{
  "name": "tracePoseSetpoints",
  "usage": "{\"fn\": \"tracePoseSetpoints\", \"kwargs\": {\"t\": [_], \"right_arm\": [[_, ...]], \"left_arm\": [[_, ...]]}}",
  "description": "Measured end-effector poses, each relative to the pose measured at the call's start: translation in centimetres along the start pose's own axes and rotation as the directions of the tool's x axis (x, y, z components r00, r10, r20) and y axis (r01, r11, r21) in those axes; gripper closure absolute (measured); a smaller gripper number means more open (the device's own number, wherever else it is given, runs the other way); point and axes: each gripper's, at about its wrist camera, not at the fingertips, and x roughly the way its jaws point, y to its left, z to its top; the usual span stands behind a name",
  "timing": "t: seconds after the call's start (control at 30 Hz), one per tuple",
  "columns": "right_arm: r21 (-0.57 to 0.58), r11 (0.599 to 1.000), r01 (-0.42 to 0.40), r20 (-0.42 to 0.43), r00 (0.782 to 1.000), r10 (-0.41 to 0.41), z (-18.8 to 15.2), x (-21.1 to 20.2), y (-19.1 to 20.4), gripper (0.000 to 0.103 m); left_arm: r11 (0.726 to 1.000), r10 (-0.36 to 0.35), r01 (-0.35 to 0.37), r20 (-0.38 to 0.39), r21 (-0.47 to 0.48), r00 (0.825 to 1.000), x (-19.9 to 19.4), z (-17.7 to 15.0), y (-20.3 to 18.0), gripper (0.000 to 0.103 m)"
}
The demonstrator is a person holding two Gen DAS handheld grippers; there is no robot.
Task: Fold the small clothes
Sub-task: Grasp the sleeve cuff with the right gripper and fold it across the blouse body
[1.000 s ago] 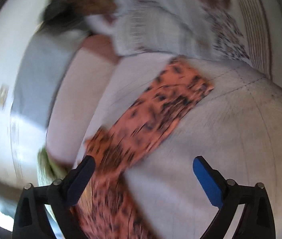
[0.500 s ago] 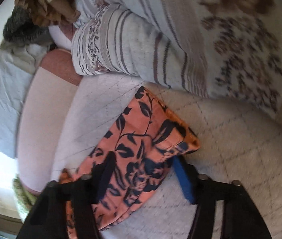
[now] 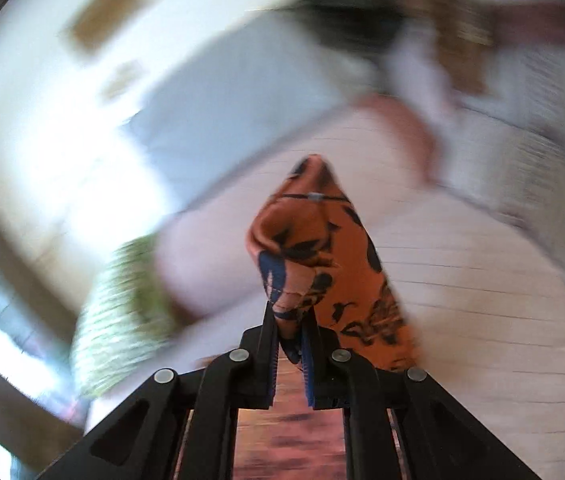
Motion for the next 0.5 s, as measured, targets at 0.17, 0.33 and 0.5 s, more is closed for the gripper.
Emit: {"fn": "tracePoseSetpoints", "kwargs": {"t": [0.17,0.33,0.5], "right_arm": [[-0.041,0.985,-0.165,-0.119,0.980,0.159,-4.7,6.8,11.2,0.092],[0.005,0.989,-0.147,-0.431,0.892,0.134,-14.0,17.4,12.4,0.074],[0.069,0.995,-0.068,-0.532,0.842,0.095,-20.2,17.6,7.5,0.027]], "left_arm": [[0.997,0.029,-0.026,0.046,-0.067,0.999,-2.0,-0.4,3.4,0.000],[0.985,0.049,-0.035,0.082,-0.167,0.995,-3.7,-0.1,6.9,0.000],[0.989,0.060,-0.044,0.108,-0.141,0.992,-4.5,0.6,7.1,0.000]]}}
